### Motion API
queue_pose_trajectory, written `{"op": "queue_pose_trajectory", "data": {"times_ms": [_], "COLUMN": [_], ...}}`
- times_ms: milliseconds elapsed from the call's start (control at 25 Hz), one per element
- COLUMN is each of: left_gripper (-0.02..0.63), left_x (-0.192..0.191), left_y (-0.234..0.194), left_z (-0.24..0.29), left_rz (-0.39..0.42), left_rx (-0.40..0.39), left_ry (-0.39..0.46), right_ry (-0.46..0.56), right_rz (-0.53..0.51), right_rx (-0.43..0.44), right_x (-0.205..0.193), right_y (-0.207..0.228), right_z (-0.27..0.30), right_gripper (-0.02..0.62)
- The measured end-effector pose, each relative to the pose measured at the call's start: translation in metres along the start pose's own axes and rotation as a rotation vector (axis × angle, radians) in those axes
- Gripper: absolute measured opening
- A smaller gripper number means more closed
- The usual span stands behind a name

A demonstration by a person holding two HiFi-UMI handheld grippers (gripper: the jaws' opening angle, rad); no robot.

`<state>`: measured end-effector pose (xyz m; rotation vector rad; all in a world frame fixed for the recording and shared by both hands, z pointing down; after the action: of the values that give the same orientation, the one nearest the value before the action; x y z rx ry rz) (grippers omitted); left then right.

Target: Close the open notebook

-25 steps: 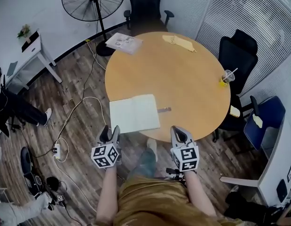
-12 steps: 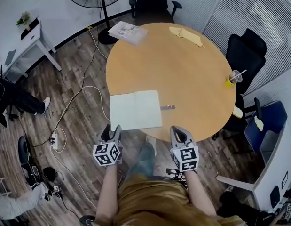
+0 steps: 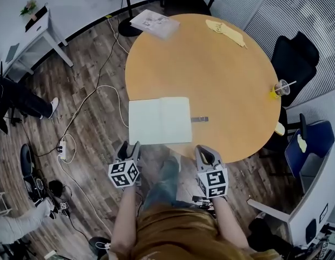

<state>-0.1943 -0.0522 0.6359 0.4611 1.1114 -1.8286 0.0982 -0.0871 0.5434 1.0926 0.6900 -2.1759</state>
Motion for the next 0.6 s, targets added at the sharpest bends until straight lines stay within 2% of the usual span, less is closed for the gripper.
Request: {"op": "queue_pose_trajectory", "data": {"times_ms": [200, 320, 480, 600], "left_gripper": [0.236, 0.236, 0.236, 0.236], "left_x": [-0.006, -0.011, -0.017, -0.02], "left_y": [-0.021, -0.029, -0.032, -0.033], "left_z": [0.011, 0.015, 0.022, 0.025], "left_rz": [-0.187, -0.266, -0.4, -0.462], "left_rx": [0.021, 0.021, -0.013, -0.026], "left_ry": [0.013, 0.017, 0.023, 0.028], "right_ry": [0.005, -0.013, -0.039, -0.045], "right_rz": [-0.008, -0.011, -0.031, -0.057], "right_rx": [0.012, 0.014, 0.026, 0.039], "right_x": [-0.001, -0.005, -0.011, -0.011], "right_y": [-0.001, -0.001, -0.001, -0.004], "right_z": [0.004, 0.005, 0.008, 0.011], "right_gripper": [0.012, 0.012, 0.012, 0.012]}}
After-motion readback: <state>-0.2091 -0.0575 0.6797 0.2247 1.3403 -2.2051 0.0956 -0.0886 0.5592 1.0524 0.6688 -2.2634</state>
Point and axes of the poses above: the fingertips, and each gripper's own axes: z forward along the fingers, y to its right, x out of its top, the point moved 6 cm from there along -z, backward along the fingers, and after that the axes turned 11 degrees about -z, right-handed, at the moved point
